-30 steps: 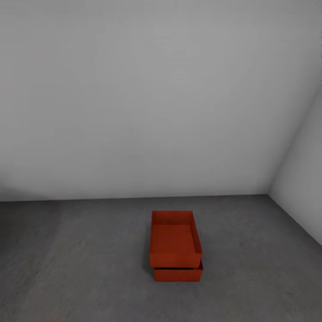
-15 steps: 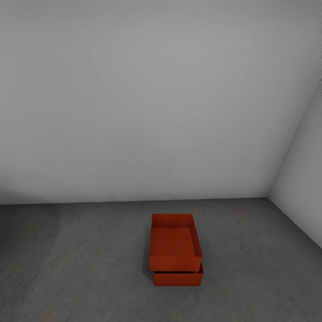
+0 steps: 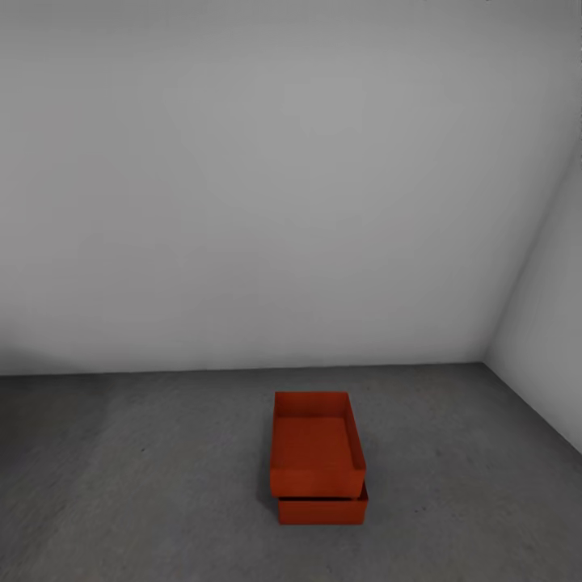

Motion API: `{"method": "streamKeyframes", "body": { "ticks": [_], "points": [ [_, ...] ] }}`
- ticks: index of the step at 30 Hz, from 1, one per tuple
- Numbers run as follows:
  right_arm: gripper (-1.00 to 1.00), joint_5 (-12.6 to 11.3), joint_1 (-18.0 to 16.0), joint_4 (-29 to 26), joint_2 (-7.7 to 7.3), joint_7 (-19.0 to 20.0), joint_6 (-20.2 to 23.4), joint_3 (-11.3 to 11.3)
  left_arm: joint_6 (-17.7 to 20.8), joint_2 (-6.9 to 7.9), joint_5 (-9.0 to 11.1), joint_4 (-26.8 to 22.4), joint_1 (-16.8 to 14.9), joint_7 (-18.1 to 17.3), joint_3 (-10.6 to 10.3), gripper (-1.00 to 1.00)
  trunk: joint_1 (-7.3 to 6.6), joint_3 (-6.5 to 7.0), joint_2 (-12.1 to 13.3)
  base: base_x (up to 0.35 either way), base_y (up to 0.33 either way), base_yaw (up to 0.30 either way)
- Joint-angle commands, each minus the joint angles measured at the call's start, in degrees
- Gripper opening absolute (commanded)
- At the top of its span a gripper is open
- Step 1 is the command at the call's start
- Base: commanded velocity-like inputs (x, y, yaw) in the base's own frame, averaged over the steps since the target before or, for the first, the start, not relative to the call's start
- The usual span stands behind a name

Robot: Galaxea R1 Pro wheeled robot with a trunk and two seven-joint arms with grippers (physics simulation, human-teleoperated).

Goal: Move the two storage containers from the living room to the garage. In the garage, place one container on the floor and stack the other container on top of it (either order is fine).

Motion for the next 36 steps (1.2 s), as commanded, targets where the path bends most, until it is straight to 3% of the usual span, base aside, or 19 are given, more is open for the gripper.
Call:
{"method": "streamKeyframes", "body": {
  "ticks": [1, 36],
  "points": [
    [1.00, 0.55, -0.07, 0.13, 0.00, -0.10, -0.27, -0.49, -0.16, -0.01, 0.37, 0.04, -0.04, 0.07, -0.13, 1.00, 0.01, 0.01, -0.07, 0.000, 0.000, 0.000],
    [1.00, 0.64, -0.07, 0.13, 0.00, -0.08, -0.27, -0.40, -0.13, -0.01, 0.37, 0.04, -0.03, 0.07, -0.13, 1.00, 0.01, 3.23, -0.07, 0.000, 0.000, 0.000]
  ]
}}
